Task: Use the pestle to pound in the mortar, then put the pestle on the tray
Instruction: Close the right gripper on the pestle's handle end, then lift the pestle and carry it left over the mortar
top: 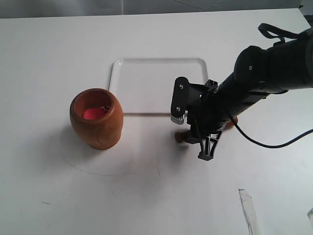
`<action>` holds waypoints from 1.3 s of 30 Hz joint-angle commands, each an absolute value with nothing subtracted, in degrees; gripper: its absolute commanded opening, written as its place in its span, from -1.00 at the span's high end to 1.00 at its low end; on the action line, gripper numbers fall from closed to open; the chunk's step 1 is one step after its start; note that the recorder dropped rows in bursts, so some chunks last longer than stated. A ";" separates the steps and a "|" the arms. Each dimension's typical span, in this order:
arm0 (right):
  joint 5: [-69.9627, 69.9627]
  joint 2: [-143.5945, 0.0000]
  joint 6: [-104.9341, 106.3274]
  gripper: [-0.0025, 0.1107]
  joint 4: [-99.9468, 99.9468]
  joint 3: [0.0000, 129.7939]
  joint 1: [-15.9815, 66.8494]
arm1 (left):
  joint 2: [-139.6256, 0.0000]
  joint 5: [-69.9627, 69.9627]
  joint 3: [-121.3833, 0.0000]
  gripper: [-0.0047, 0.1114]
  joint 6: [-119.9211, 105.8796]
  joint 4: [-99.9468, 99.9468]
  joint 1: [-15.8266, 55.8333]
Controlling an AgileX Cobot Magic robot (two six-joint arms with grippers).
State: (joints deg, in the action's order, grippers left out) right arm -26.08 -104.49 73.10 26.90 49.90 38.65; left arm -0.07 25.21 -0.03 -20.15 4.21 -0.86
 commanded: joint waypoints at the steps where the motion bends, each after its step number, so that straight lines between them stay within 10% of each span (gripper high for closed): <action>1: -26.62 -104.43 73.34 0.19 27.95 50.15 38.89 | 0.00 25.03 0.00 0.92 -19.68 3.79 -0.42; 20: -24.02 -109.73 73.66 0.20 25.91 50.15 38.89 | 0.00 25.03 0.00 0.92 -19.68 3.79 -0.42; 23: -24.02 -109.62 73.66 0.36 25.91 50.15 38.89 | 0.00 25.03 0.00 0.92 -19.68 3.79 -0.42; 26: -23.83 -109.62 73.51 0.96 25.91 50.15 38.89 | 0.00 25.03 0.00 0.92 -19.68 3.79 -0.42; 39: -16.95 -97.34 69.29 0.96 29.16 50.15 38.89 | 0.00 25.03 0.00 0.92 -19.68 3.79 -0.42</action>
